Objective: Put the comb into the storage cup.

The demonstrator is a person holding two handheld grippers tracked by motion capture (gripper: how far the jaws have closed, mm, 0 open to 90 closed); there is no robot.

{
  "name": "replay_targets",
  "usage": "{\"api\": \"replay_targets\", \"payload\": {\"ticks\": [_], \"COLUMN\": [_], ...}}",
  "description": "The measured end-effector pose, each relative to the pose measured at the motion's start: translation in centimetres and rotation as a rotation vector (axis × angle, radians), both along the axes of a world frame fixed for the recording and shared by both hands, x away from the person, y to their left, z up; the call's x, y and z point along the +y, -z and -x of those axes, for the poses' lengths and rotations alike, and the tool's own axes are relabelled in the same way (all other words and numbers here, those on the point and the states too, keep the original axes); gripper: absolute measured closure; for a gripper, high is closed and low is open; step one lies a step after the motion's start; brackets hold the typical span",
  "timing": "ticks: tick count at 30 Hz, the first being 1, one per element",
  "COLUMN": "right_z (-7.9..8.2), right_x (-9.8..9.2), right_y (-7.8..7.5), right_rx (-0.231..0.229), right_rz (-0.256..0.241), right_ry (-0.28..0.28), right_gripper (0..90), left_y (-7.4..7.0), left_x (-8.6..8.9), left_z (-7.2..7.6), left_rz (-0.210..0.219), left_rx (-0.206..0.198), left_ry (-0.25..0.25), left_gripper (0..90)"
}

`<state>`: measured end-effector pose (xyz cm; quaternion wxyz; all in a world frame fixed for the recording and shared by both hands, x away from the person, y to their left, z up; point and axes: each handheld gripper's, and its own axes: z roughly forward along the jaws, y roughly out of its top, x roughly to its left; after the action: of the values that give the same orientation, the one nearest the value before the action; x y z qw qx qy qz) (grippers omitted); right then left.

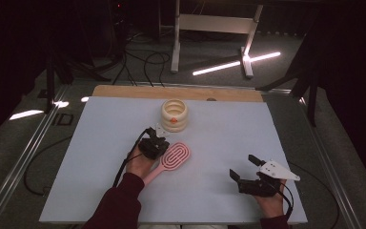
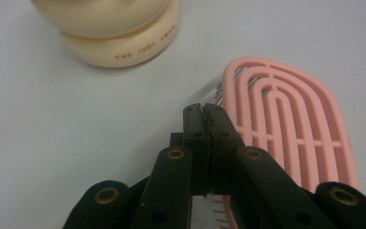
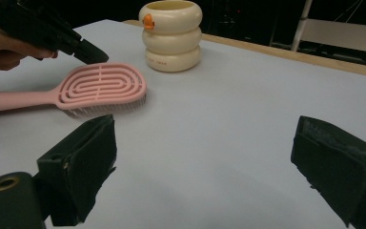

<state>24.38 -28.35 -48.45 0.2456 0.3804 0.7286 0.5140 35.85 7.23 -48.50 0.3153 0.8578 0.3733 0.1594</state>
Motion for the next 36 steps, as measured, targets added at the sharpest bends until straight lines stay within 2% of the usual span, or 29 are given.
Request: {"api": "replay_targets", "payload": {"ticks": [8, 11, 15, 20, 24, 28, 31, 36], "right_z": [0.0, 0.0, 0.0, 0.0, 0.0, 0.1, 0.1, 0.1], "right_x": [0.0, 0.0, 0.0, 0.0, -0.1, -0.1, -0.1, -0.1], "right_y": [0.0, 0.0, 0.0, 0.0, 0.0, 0.0, -0.1, -0.1], "right_rx": [0.001, 0.000, 0.000, 0.000, -0.001, -0.001, -0.005, -0.008], "right_rz": [0.000, 0.002, 0.003, 0.001, -0.001, -0.001, -0.001, -0.001], "right_ry": [0.000, 0.001, 0.002, 0.001, 0.001, 0.001, 0.000, 0.000], "right_gripper": [8.0, 8.0, 8.0, 8.0, 8.0, 8.0, 8.0, 8.0], "left_y": [0.2, 0.2, 0.0, -0.6, -1.5, -2.6, -3.5, -4.7], "left_x": [-0.9, -0.8, -0.3, 0.4, 1.3, 2.9, 4.6, 7.9], "left_z": [0.2, 0.2, 0.1, 0.3, 0.8, 1.8, 2.8, 4.8], "left_rz": [-0.004, -0.006, 0.014, 0.055, 0.101, 0.165, 0.212, 0.258], "left_rx": [0.008, 0.008, 0.003, -0.025, -0.065, -0.120, -0.174, -0.275], "left_ry": [0.043, 0.040, 0.032, 0.033, 0.032, 0.013, -0.021, -0.104], "left_gripper": [88.2, 86.8, 85.5, 81.9, 74.7, 60.6, 52.9, 35.2]}}
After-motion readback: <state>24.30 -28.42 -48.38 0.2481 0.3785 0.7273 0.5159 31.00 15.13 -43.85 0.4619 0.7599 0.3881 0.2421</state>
